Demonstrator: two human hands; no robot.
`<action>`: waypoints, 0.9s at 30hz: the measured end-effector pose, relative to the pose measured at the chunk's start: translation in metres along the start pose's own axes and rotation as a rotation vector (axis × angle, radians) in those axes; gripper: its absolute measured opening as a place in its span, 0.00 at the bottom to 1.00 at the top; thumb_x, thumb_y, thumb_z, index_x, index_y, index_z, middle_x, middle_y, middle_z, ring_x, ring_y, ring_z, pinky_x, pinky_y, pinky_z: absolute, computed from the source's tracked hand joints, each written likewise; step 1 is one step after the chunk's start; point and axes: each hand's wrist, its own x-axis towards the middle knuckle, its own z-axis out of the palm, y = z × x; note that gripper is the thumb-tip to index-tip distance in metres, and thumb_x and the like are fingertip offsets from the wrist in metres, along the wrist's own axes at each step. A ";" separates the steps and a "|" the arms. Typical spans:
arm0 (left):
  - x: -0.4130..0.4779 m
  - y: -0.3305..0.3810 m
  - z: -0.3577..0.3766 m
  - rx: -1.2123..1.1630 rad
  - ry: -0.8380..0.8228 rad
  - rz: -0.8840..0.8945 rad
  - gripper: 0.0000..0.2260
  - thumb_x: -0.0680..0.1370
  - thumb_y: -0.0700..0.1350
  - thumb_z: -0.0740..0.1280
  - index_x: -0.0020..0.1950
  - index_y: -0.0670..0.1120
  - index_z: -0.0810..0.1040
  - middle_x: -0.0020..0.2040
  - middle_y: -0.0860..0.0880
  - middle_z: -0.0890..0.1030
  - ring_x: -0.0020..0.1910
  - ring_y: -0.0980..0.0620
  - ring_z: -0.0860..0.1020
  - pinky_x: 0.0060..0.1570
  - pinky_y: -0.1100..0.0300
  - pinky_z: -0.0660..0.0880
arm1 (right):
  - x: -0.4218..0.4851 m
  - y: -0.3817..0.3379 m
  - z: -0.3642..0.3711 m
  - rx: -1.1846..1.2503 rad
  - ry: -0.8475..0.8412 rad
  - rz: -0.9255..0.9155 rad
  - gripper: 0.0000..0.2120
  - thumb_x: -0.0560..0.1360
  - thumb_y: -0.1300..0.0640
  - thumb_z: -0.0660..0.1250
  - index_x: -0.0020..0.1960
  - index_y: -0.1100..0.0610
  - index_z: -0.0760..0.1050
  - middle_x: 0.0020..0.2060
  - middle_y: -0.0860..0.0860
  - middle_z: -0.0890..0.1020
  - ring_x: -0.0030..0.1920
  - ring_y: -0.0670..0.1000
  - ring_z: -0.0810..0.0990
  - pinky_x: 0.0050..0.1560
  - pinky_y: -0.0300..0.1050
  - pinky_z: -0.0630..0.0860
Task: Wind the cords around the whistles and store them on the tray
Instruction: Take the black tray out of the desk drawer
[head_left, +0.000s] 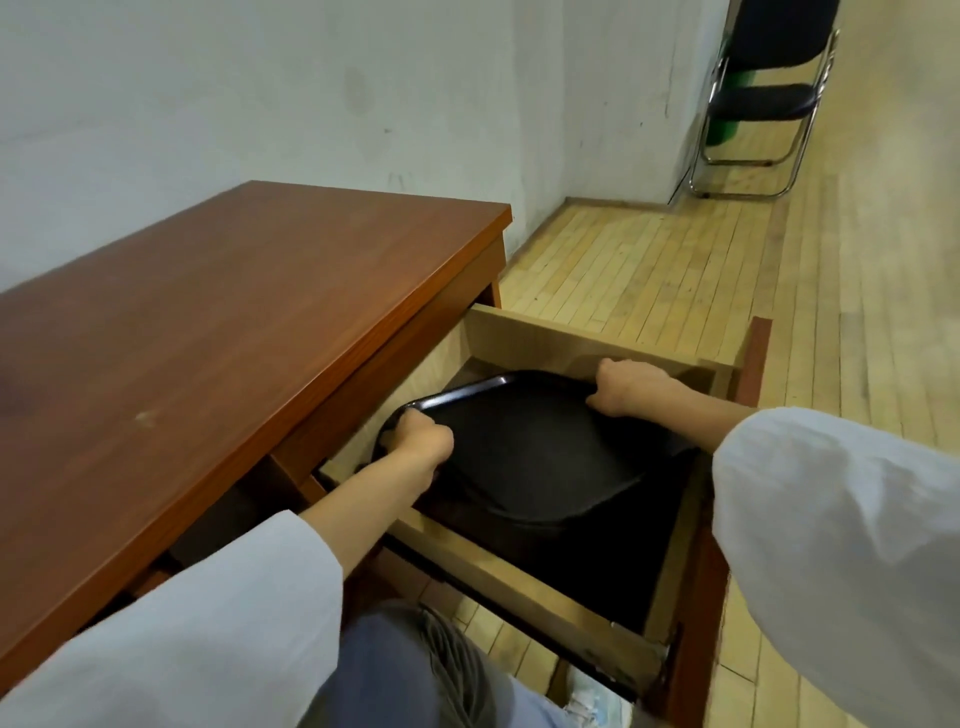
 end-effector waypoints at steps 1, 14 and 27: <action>-0.007 0.002 -0.006 0.024 0.023 0.043 0.19 0.78 0.36 0.60 0.69 0.45 0.67 0.66 0.41 0.68 0.54 0.45 0.73 0.33 0.57 0.71 | -0.007 0.000 -0.001 -0.034 0.003 0.003 0.17 0.76 0.49 0.62 0.60 0.58 0.72 0.48 0.54 0.77 0.47 0.55 0.78 0.45 0.47 0.76; -0.058 0.011 -0.072 0.361 -0.008 0.514 0.10 0.76 0.35 0.64 0.40 0.48 0.79 0.49 0.49 0.76 0.49 0.51 0.76 0.48 0.56 0.75 | -0.124 0.001 -0.034 -0.350 -0.211 -0.178 0.24 0.80 0.60 0.49 0.75 0.47 0.57 0.65 0.53 0.72 0.52 0.52 0.78 0.43 0.43 0.76; -0.131 0.038 -0.118 0.234 0.113 0.738 0.10 0.74 0.34 0.66 0.38 0.48 0.80 0.48 0.48 0.79 0.50 0.51 0.77 0.49 0.58 0.72 | -0.203 0.015 -0.068 -0.117 -0.141 0.012 0.10 0.78 0.61 0.54 0.49 0.62 0.73 0.41 0.54 0.80 0.43 0.53 0.83 0.43 0.43 0.79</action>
